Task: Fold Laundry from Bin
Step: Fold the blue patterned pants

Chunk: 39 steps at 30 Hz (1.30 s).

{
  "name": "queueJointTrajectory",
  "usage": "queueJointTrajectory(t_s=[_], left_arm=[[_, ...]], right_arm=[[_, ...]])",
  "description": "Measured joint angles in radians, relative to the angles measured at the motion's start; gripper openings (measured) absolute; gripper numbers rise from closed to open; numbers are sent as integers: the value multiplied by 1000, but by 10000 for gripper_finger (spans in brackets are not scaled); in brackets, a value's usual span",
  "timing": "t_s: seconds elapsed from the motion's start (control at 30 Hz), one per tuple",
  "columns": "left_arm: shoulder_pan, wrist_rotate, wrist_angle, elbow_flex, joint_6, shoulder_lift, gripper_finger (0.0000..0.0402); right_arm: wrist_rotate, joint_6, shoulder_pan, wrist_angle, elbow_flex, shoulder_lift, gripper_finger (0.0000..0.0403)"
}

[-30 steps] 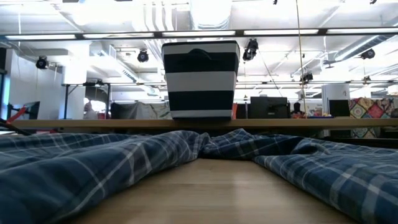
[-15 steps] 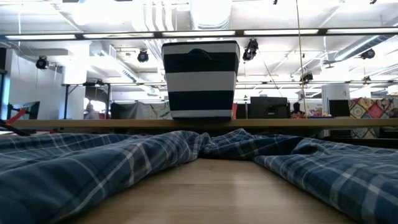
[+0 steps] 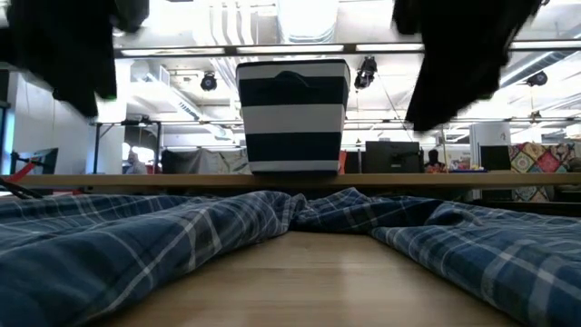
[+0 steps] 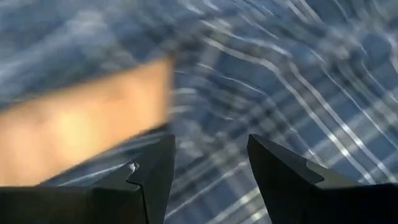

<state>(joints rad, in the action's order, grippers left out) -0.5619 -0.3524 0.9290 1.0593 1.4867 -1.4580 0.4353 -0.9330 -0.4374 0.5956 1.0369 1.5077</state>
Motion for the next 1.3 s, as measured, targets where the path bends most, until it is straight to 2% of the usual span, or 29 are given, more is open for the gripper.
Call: queueJointTrajectory(t_s=[0.2, 0.27, 0.37, 0.43, 0.53, 0.7, 0.77, 0.83, 0.93, 1.0, 1.17, 1.3], left_arm=[[55, 15, -294, -246, 18, -50, 180], [71, 40, -316, -308, -10, -69, 180], [113, 38, -260, -371, -125, -71, 180], [164, 33, -227, -404, -248, -48, 180], [276, 30, -229, -439, -513, 3, 180], [543, -46, -294, -445, -1013, 97, 180], [647, 0, -319, -422, -1174, 140, 180], [730, 114, -297, -408, -1261, 183, 180], [770, 306, -286, -389, -1285, 266, 180], [750, 365, -247, -388, -1256, 315, 179], [642, 398, -209, -395, -1108, 410, 172], [560, 395, -211, -398, -973, 437, 169]], right_arm=[[-40, -25, 88, -149, -145, 50, 198], [-69, 1, 109, -138, -169, 65, 198], [-111, 41, 167, -97, -209, 82, 198], [-147, 83, 225, -78, -227, 85, 198], [-177, 190, 345, -34, -252, 83, 198], [-165, 400, 600, 61, -252, 54, 198], [-163, 469, 679, 81, -249, 16, 198], [-165, 530, 716, 99, -246, -25, 198], [-185, 578, 701, 87, -224, -121, 198], [-207, 580, 663, 74, -223, -181, 198], [-198, 530, 528, 13, -223, -273, 198], [-161, 462, 437, -23, -223, -267, 198]])
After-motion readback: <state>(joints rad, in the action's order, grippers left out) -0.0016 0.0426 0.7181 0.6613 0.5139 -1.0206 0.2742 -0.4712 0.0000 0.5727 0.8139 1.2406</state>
